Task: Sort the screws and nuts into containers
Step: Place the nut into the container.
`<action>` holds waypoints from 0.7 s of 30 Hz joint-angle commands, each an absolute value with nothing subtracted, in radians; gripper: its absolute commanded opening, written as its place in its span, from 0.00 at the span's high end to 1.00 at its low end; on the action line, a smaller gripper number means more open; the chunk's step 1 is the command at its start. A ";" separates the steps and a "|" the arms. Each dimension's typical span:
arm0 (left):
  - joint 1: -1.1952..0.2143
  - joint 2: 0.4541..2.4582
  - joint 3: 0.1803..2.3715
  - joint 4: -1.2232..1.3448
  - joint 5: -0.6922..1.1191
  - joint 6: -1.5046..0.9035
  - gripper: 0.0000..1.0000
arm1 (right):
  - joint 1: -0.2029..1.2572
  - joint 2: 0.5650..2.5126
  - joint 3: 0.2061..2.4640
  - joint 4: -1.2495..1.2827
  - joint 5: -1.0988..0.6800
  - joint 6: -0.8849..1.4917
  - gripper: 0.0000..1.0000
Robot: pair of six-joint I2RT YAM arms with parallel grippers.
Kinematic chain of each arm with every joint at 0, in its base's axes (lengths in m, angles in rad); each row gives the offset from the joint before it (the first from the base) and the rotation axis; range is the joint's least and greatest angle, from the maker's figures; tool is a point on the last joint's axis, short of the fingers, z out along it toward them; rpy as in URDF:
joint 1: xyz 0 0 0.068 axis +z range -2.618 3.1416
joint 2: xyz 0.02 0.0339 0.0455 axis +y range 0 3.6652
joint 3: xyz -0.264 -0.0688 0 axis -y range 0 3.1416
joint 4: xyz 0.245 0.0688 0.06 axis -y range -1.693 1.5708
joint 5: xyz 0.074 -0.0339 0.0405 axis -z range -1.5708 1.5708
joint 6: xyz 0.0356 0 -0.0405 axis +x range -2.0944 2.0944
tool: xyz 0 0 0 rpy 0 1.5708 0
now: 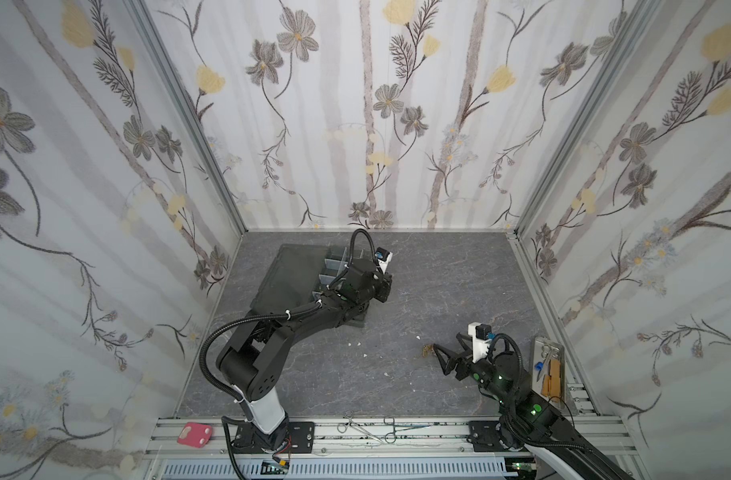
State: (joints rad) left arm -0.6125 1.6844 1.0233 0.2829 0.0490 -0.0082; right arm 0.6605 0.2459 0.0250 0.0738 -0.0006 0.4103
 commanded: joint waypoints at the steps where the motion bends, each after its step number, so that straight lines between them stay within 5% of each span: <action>1: -0.543 1.631 0.990 0.148 -0.014 -0.034 0.89 | 0.661 0.247 0.025 0.107 0.003 0.415 0.00; 9: -0.321 1.583 0.960 -0.036 -0.098 -0.201 0.88 | 0.662 0.250 0.025 0.110 0.003 0.413 0.00; 18: -0.279 1.709 1.029 -0.136 -0.102 -0.218 0.87 | 0.661 0.252 0.025 0.112 0.005 0.415 0.00; 21: -0.279 1.729 1.036 -0.119 -0.096 -0.218 0.76 | 0.660 0.252 0.024 0.111 0.004 0.415 0.00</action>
State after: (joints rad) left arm -0.2798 1.7180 1.0210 -0.1158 -0.0902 -0.2005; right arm 0.6605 0.2504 0.0250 0.0780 -0.0006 0.4103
